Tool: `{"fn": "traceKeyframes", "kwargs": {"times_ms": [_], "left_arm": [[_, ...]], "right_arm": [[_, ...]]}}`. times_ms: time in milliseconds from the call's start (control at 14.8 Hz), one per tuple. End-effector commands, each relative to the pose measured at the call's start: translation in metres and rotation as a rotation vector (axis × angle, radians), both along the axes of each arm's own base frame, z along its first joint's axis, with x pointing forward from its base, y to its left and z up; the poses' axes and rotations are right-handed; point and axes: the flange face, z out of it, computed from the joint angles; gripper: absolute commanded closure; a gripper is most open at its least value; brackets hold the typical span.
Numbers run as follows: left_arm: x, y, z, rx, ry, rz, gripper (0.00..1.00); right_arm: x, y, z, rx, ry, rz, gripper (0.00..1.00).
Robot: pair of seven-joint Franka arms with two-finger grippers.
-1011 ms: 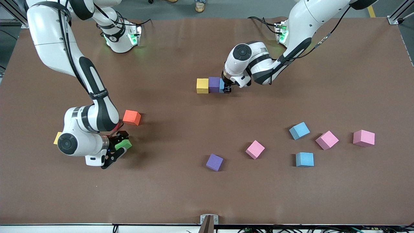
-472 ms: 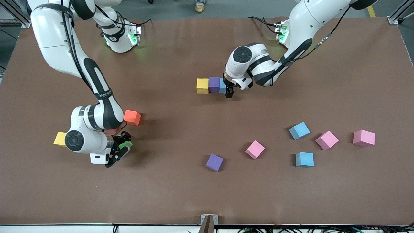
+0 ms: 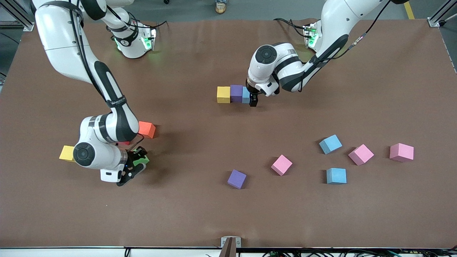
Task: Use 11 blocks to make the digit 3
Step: 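Carry the green block and set it against the yellow block with the right gripper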
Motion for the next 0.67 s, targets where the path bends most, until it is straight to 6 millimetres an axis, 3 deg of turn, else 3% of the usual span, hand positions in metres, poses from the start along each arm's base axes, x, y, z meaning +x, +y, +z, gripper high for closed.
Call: {"fn": "traceKeyframes", "kwargs": {"times_ms": [0,337,606], "left_arm": [[0.003,0.005,0.028,0.027,-0.024,0.120,0.00],[0.049,0.006,0.071,0.062,-0.041,0.113,0.00],[0.117,0.024,0.104,0.078,-0.005,0.004,0.00]], "right_arm": [[-0.020,0.060,0.015,-0.047,0.022,-0.111,0.80],[-0.070,0.182,0.023,-0.109,0.030,-0.314,0.80],[-0.121,0.270,0.019,-0.129,0.009,-0.450,0.80]]}}
